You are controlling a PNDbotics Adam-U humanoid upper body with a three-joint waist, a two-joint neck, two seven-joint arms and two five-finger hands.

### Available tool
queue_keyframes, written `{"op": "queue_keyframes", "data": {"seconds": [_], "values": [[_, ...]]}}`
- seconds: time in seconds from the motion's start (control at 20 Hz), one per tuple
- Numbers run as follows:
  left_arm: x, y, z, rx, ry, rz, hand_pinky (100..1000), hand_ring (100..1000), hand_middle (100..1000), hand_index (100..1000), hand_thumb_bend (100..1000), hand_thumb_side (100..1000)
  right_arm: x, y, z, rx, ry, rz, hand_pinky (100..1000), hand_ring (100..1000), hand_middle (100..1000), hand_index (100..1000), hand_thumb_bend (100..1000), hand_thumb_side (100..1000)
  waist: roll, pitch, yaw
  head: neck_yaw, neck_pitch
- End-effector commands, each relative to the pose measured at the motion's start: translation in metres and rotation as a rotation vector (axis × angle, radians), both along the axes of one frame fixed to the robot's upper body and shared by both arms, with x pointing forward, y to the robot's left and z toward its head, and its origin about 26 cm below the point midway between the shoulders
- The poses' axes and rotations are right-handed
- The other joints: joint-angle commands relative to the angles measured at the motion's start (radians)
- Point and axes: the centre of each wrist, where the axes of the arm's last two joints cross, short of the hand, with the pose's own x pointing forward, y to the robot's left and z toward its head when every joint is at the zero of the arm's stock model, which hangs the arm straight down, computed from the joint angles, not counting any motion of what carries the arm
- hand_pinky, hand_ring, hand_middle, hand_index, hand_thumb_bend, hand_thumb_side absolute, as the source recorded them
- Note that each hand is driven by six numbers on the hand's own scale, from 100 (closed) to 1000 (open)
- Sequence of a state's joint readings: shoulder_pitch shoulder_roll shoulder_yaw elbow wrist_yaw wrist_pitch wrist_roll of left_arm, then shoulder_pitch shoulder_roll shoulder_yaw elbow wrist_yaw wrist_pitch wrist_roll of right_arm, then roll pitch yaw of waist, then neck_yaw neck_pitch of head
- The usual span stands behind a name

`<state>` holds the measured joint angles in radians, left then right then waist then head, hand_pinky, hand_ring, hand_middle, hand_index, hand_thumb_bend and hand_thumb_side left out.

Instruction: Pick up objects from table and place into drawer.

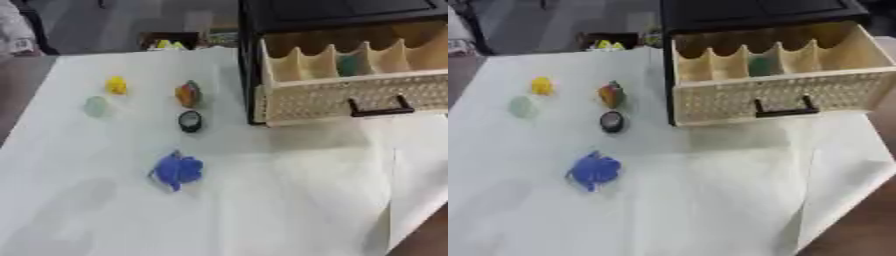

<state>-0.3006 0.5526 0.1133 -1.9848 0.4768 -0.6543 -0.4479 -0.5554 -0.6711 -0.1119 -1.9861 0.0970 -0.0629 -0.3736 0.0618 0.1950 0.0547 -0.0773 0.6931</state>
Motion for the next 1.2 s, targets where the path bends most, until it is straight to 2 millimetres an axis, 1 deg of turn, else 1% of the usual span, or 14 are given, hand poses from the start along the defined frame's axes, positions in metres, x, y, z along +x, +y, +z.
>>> {"op": "queue_keyframes", "data": {"seconds": [0.05,0.2,0.25,0.3,0.4,0.55,0.65,0.7,0.85,0.9,1.15,1.2], "values": [[-0.004,0.005,0.022,0.138,-0.112,0.025,706,785,754,950,100,449,-0.003,0.005,0.007,0.007,-0.057,-0.014,379,563,520,731,253,848,0.0,-0.013,-0.001,-0.008,-0.006],[-0.005,0.007,0.032,0.233,-0.178,0.042,739,816,792,990,100,420,-0.002,0.009,0.004,0.031,-0.074,-0.023,381,563,519,731,248,842,0.0,-0.013,-0.001,-0.017,-0.013],[-0.005,0.007,0.033,0.262,-0.199,0.046,739,816,792,990,100,420,-0.001,0.01,0.003,0.038,-0.079,-0.026,381,563,519,731,248,842,0.0,-0.012,-0.001,-0.019,-0.015],[-0.005,0.007,0.036,0.293,-0.221,0.048,764,840,813,1000,100,387,-0.001,0.011,0.002,0.044,-0.085,-0.029,383,563,518,731,248,844,0.0,-0.012,-0.001,-0.021,-0.018],[-0.005,0.007,0.042,0.36,-0.268,0.053,780,860,828,989,100,343,0.0,0.013,0.0,0.057,-0.095,-0.034,383,562,518,731,246,843,-0.001,-0.012,0.0,-0.024,-0.022],[-0.005,0.005,0.054,0.465,-0.342,0.055,794,890,846,960,100,302,0.0,0.016,-0.003,0.074,-0.109,-0.043,384,561,516,731,243,837,-0.001,-0.01,0.001,-0.023,-0.026],[-0.005,0.003,0.062,0.54,-0.39,0.056,767,898,862,960,100,285,0.001,0.018,-0.004,0.079,-0.112,-0.046,383,559,515,731,246,835,0.0,-0.01,0.001,-0.022,-0.028],[-0.005,0.001,0.065,0.578,-0.41,0.056,719,895,894,968,100,260,0.001,0.018,-0.005,0.079,-0.112,-0.047,384,558,515,731,244,833,0.001,-0.009,0.001,-0.021,-0.03],[-0.006,-0.003,0.076,0.689,-0.455,0.063,748,922,918,982,100,269,0.001,0.019,-0.004,0.08,-0.115,-0.048,386,558,515,731,239,833,0.002,-0.008,0.0,-0.017,-0.032],[-0.006,-0.005,0.078,0.723,-0.465,0.064,765,935,921,1000,100,309,0.001,0.019,-0.005,0.08,-0.115,-0.048,385,557,514,731,242,829,0.003,-0.008,0.0,-0.016,-0.033],[-0.005,-0.013,0.086,0.847,-0.501,0.076,797,963,946,1000,100,376,0.001,0.02,-0.004,0.08,-0.113,-0.046,387,557,513,730,234,825,0.006,-0.008,-0.002,-0.01,-0.035],[-0.005,-0.014,0.087,0.862,-0.508,0.08,795,964,949,1000,100,418,0.001,0.02,-0.004,0.081,-0.113,-0.044,387,557,512,729,235,819,0.006,-0.008,-0.003,-0.007,-0.034]]}}
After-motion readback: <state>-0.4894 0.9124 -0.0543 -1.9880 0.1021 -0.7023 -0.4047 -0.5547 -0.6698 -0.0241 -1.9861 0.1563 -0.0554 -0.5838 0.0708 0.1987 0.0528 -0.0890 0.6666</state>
